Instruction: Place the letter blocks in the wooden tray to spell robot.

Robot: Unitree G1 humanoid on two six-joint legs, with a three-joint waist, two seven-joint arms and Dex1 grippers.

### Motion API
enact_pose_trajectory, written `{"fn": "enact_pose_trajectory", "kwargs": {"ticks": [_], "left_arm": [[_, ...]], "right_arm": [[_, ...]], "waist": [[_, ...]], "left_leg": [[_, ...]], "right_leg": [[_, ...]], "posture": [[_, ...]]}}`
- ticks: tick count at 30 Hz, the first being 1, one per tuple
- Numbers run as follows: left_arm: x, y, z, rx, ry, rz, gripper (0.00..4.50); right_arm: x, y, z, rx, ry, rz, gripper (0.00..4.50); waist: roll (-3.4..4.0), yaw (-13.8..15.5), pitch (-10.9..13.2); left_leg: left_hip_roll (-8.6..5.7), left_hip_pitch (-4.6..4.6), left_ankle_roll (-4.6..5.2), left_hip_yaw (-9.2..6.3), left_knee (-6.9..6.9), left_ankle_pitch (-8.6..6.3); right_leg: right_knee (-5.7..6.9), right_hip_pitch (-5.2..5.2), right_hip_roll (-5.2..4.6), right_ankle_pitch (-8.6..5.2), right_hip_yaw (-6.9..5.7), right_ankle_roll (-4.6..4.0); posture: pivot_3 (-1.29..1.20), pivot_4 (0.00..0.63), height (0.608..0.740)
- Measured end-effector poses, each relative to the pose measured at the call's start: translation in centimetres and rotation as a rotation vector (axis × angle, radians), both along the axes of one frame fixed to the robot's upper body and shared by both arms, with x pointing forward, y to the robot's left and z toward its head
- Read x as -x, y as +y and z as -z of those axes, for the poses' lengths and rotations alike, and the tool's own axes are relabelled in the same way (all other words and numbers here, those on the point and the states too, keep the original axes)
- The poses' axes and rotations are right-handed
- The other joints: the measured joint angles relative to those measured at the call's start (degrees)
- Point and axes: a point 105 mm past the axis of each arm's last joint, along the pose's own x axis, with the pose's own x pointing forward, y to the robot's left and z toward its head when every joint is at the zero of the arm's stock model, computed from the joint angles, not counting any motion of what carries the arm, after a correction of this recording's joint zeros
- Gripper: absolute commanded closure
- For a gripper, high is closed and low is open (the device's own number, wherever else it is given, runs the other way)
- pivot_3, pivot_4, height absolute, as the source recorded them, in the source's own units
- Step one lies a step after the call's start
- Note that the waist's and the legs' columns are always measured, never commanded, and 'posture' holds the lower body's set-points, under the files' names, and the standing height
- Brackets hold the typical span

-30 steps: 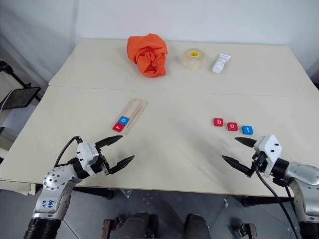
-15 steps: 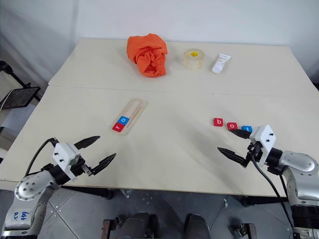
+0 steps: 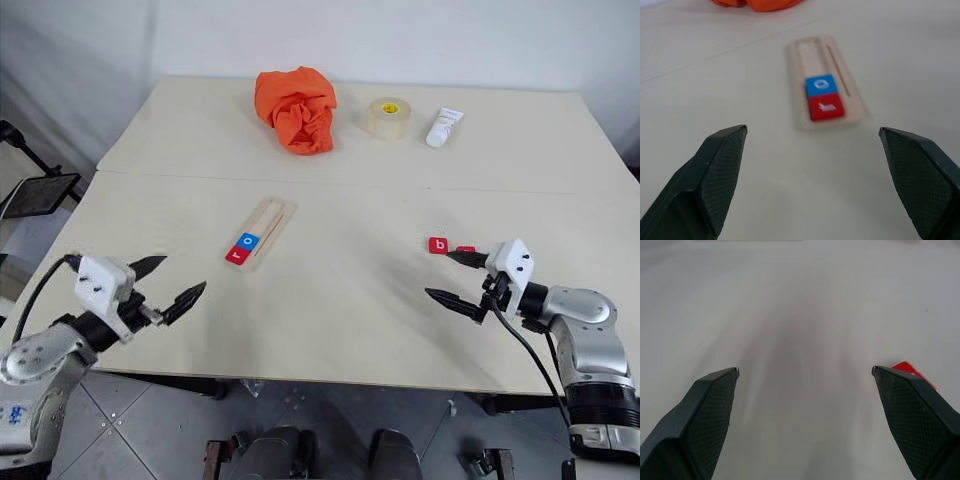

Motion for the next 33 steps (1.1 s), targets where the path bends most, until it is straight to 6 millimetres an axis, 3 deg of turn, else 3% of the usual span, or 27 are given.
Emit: {"fn": "enact_pose_trajectory", "kwargs": {"ticks": [4, 8, 12, 19, 33], "left_arm": [[-2.4, -1.7, -2.0, 0.002, 0.047, -0.003, 0.0], [-3.7, -3.5, -1.2, 0.012, 0.164, 0.007, 0.0], [-5.2, -4.1, -1.1, 0.014, 0.23, -0.027, 0.0], [-6.0, -4.8, 1.5, -0.006, 0.376, -0.05, 0.0], [-6.6, -5.2, 2.6, 0.007, 0.433, -0.055, 0.0]], "right_arm": [[0.0, 0.2, 0.1, 0.003, 0.005, -0.011, 0.04], [0.1, 0.1, 0.1, 0.004, 0.008, -0.01, 0.04], [0.1, 0.1, 0.0, 0.008, 0.007, -0.011, 0.04], [0.1, 0.1, -0.1, 0.012, 0.008, -0.011, 0.04], [0.2, 0.1, -0.1, 0.012, 0.011, -0.006, 0.04]], "waist": [[-0.01, -0.2, 0.0], [-0.05, -0.5, 0.0], [-0.08, -0.2, 0.0], [-0.17, -0.2, 0.1], [-0.18, -0.1, 0.1]], "left_leg": [[-0.06, 0.02, 0.0, -0.03, -0.03, 0.0], [-0.02, 0.0, -0.05, -0.05, -0.09, 0.01], [-0.03, 0.0, -0.05, -0.05, -0.02, 0.01], [-0.04, -0.03, -0.05, -0.05, -0.02, 0.01], [-0.05, -0.05, -0.05, -0.08, 0.0, 0.01]], "right_leg": [[0.07, -0.04, -0.02, 0.0, 0.02, 0.0], [0.12, -0.1, 0.02, 0.0, -0.04, 0.0], [0.13, -0.07, 0.02, 0.0, -0.02, 0.0], [0.12, -0.09, 0.02, 0.0, 0.0, 0.0], [0.12, -0.09, 0.01, 0.0, -0.01, 0.0]], "posture": [[0.0, 0.15, 0.74], [0.0, 0.15, 0.74], [0.0, 0.15, 0.74], [0.0, 0.15, 0.74], [0.0, 0.15, 0.74]]}}
